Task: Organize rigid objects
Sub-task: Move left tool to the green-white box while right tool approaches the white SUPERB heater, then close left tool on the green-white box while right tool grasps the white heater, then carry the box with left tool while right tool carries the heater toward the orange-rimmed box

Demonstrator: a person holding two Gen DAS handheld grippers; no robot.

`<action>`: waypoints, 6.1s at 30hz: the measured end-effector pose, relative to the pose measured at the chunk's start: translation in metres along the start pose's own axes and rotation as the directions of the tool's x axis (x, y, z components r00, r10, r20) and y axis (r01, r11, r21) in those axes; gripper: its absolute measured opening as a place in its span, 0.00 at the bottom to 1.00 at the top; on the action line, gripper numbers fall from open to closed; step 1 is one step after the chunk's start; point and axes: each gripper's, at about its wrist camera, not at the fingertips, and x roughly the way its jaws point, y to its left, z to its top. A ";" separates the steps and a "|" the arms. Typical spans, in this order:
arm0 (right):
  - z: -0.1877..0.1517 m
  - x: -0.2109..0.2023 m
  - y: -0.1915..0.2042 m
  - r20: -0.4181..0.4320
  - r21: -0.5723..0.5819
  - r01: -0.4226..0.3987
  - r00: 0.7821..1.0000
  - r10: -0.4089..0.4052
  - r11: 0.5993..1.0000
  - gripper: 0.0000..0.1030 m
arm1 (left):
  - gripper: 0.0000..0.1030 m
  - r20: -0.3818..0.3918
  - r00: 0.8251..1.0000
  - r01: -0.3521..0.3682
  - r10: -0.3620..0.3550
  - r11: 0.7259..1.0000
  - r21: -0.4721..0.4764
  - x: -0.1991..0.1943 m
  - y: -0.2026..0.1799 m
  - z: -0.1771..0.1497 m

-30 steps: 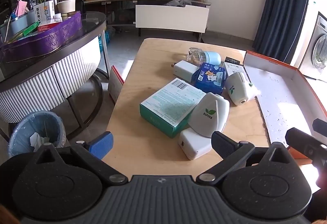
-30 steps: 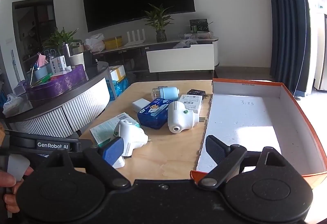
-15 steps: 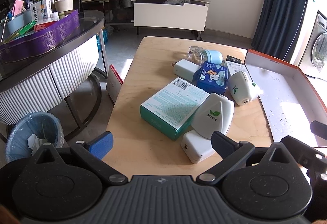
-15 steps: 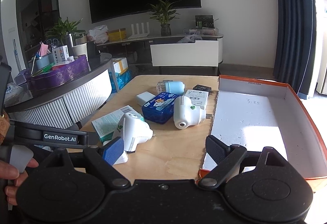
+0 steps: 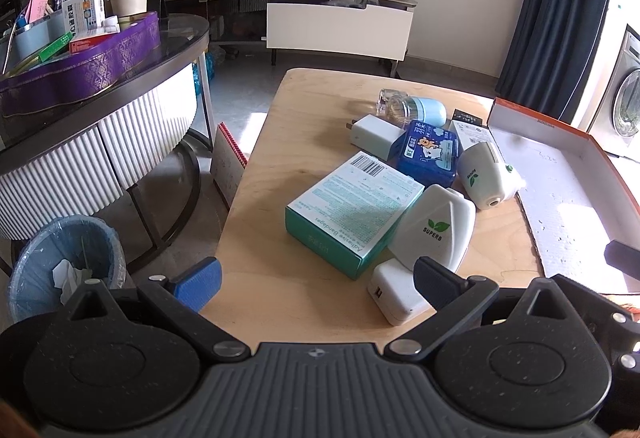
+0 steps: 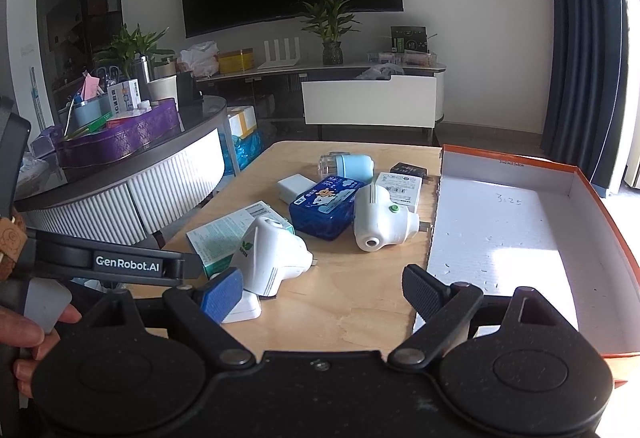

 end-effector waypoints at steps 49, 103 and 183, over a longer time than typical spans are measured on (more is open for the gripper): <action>0.009 0.103 -0.016 -0.158 0.116 0.054 0.987 -0.035 0.992 0.99 | 1.00 -0.062 0.990 0.138 -0.127 0.958 0.251 0.091 -0.009 0.033; 0.016 0.139 -0.021 -0.209 -0.084 -0.077 0.976 0.058 0.993 0.72 | 0.69 0.019 0.989 0.144 -0.145 0.989 0.033 0.055 -0.016 0.033; 0.064 0.041 -0.189 -0.095 0.149 0.279 0.959 -0.267 0.949 0.67 | 0.69 0.026 0.931 0.345 -0.364 0.902 0.261 0.071 -0.181 0.075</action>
